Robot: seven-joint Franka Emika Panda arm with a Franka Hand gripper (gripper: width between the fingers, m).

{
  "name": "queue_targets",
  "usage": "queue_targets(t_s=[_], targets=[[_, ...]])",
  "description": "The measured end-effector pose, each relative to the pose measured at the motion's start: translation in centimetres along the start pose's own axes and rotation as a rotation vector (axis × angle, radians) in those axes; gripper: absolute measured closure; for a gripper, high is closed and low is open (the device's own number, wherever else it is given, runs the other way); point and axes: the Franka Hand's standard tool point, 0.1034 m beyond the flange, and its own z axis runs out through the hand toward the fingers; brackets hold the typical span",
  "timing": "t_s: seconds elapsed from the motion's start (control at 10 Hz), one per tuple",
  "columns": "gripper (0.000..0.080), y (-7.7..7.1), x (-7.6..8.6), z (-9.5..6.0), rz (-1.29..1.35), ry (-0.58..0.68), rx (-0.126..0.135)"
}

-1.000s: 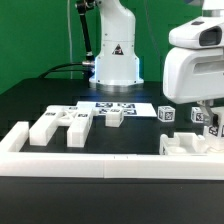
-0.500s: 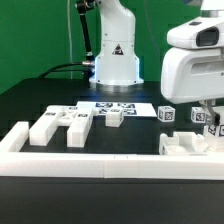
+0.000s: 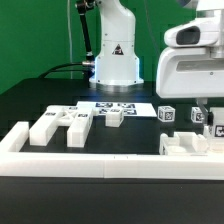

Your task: Assemble chair

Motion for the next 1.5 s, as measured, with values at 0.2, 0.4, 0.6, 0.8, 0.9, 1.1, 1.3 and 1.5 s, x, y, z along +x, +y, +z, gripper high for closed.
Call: queue_targets(t_s=[0.2,0.4,0.6,0.8,0.9,1.1,1.3,1.5], targets=[[0.0507,0.21,0.14,0.01,0.194,0.008,0.002],[0.0507,0.42,0.29,0.04,0.361,0.013,0.012],[0.0507,0.56,0.29,0.06,0.547,0.017,0.009],[0.0507,0.5,0.19,0.09,0.785,0.019,0.004],[0.0507,0.56,0.16,0.09,0.867,0.021,0.0],[0.0507,0.68,0.13,0.1,1.01,0.016,0.001],[0.0502,0.69,0.13,0.11,1.006,0.017,0.001],[0.0283,0.62,0.09,0.16,0.906,0.017,0.0]])
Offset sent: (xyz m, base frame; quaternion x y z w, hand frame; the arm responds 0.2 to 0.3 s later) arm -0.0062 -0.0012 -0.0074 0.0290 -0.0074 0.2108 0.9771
